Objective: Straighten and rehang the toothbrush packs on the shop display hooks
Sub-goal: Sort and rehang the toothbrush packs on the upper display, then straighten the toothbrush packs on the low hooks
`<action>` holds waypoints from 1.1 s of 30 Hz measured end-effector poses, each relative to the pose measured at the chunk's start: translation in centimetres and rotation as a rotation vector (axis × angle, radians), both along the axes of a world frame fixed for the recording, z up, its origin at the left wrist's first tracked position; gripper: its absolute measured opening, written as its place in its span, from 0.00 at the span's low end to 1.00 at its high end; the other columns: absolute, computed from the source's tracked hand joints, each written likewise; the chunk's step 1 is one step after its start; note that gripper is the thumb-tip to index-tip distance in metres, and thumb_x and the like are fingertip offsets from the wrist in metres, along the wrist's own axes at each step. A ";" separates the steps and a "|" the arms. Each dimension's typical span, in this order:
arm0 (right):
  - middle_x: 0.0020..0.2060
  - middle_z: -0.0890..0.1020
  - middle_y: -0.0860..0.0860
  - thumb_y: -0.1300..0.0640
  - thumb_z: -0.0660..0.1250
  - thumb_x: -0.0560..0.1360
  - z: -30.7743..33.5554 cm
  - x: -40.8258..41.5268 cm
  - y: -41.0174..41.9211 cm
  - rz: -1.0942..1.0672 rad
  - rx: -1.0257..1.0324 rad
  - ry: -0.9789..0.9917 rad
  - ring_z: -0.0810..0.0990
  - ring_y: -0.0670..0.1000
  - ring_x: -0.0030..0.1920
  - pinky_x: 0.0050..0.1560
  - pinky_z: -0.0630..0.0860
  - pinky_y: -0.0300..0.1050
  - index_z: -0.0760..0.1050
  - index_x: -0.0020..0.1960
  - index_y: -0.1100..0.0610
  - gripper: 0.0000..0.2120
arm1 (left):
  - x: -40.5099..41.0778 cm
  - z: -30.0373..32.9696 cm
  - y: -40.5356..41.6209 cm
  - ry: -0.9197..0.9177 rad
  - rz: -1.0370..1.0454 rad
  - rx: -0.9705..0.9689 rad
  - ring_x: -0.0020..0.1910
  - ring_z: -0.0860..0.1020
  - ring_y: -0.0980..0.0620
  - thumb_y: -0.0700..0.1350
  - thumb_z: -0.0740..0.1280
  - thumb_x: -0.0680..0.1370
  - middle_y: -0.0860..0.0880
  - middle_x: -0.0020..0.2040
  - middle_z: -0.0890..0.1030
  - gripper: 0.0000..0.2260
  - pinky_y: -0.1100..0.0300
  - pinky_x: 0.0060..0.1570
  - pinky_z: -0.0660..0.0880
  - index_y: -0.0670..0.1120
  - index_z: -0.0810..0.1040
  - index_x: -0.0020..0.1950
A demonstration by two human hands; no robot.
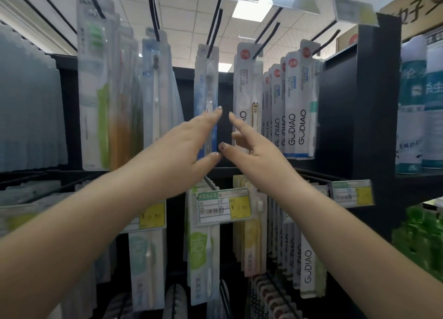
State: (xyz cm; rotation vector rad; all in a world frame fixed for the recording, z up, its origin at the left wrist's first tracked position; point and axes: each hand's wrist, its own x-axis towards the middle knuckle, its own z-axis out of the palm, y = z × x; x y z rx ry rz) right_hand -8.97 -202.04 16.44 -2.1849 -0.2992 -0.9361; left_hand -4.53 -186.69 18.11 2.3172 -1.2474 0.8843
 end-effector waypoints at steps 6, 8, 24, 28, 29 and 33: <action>0.67 0.66 0.37 0.50 0.65 0.75 -2.5 -2.4 1.1 0.041 -0.010 -0.159 0.60 0.34 0.68 0.60 0.57 0.24 0.55 0.73 0.40 0.30 | -1.3 -2.6 2.0 -0.056 -0.117 -0.093 0.72 0.46 0.68 0.59 0.57 0.77 0.62 0.75 0.49 0.29 0.73 0.67 0.45 0.63 0.42 0.72; 0.62 0.65 0.31 0.48 0.65 0.75 -4.0 -3.0 2.0 0.039 -0.046 -0.197 0.61 0.30 0.65 0.58 0.58 0.20 0.54 0.72 0.38 0.30 | -1.6 -4.0 2.4 -0.095 -0.137 -0.095 0.73 0.48 0.66 0.62 0.53 0.74 0.62 0.75 0.50 0.29 0.73 0.67 0.45 0.63 0.44 0.71; 0.67 0.63 0.40 0.46 0.64 0.73 -13.4 -6.2 6.2 -0.012 -0.152 -0.250 0.61 0.45 0.72 0.69 0.60 0.64 0.53 0.72 0.46 0.32 | -5.6 -13.4 7.3 -0.087 -0.051 -0.098 0.76 0.52 0.48 0.53 0.58 0.73 0.46 0.76 0.57 0.31 0.40 0.71 0.54 0.54 0.51 0.75; 0.67 0.61 0.37 0.46 0.64 0.73 -15.9 -6.8 7.3 0.002 -0.107 -0.136 0.59 0.44 0.73 0.71 0.58 0.64 0.53 0.74 0.46 0.34 | -6.3 -16.0 9.3 -0.038 0.018 -0.089 0.75 0.50 0.50 0.55 0.57 0.74 0.47 0.76 0.56 0.31 0.45 0.72 0.49 0.54 0.50 0.75; 0.67 0.61 0.37 0.46 0.64 0.73 -16.6 -6.9 7.6 0.003 -0.105 -0.110 0.58 0.44 0.73 0.71 0.58 0.64 0.52 0.75 0.46 0.34 | -6.4 -16.6 9.8 -0.014 0.029 -0.098 0.75 0.50 0.51 0.55 0.57 0.74 0.48 0.76 0.56 0.31 0.45 0.72 0.48 0.54 0.50 0.75; 0.68 0.59 0.37 0.45 0.64 0.74 -19.2 -6.9 8.8 -0.008 -0.094 -0.041 0.57 0.43 0.73 0.71 0.58 0.63 0.52 0.75 0.46 0.34 | -6.7 -19.1 12.2 0.028 0.113 -0.111 0.75 0.51 0.50 0.54 0.57 0.74 0.49 0.75 0.57 0.30 0.45 0.72 0.47 0.53 0.52 0.75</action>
